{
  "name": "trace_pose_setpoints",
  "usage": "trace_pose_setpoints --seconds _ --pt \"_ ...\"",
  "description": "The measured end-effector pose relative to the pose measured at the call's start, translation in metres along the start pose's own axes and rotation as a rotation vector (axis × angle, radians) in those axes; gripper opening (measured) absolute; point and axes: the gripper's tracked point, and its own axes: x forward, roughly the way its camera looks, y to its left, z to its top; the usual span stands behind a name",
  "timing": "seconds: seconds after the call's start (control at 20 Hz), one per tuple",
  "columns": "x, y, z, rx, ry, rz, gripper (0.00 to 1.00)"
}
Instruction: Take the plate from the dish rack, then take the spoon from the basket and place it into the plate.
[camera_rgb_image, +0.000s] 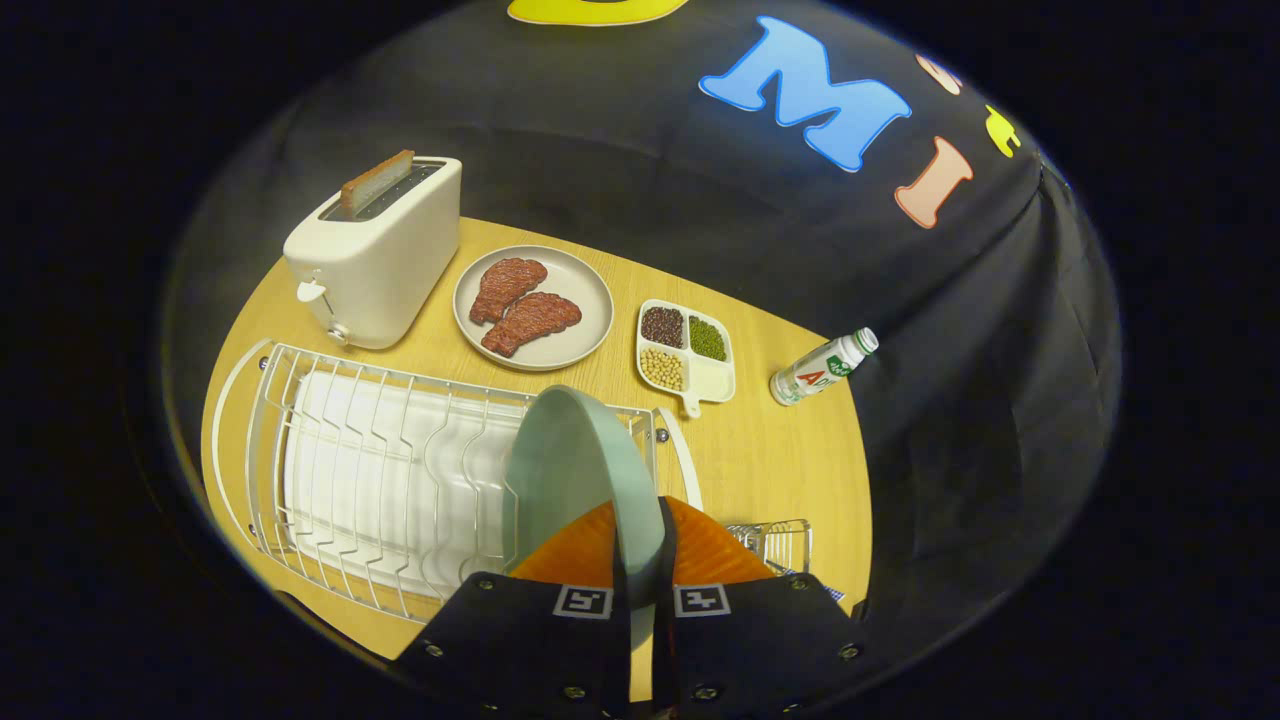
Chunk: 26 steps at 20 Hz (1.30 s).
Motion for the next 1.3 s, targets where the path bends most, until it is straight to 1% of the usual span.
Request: trace_pose_setpoints --seconds 0.15,0.25,0.35,0.55,0.6,0.7,0.85,1.0,1.15,1.3 --pt "-0.015 -0.014 0.021 -0.065 -0.029 -0.132 0.08" --pt "-0.018 -0.015 0.032 -0.090 -0.044 -0.139 0.08" --pt "-0.021 -0.023 0.040 -0.076 -0.068 -0.129 0.08" --pt "-0.028 -0.051 0.037 0.007 -0.055 -0.099 0.08" --pt "-0.030 -0.058 0.034 0.030 -0.049 -0.086 0.08" --pt "-0.034 -0.070 0.030 0.074 -0.054 -0.032 0.08" --pt "-0.041 -0.098 0.014 0.180 -0.077 0.077 0.08" --pt "-0.042 -0.129 -0.013 0.310 -0.057 0.182 0.08" --pt "-0.038 -0.163 -0.038 0.390 -0.034 0.241 0.08" --pt "-0.036 -0.189 -0.057 0.442 -0.023 0.296 0.08"
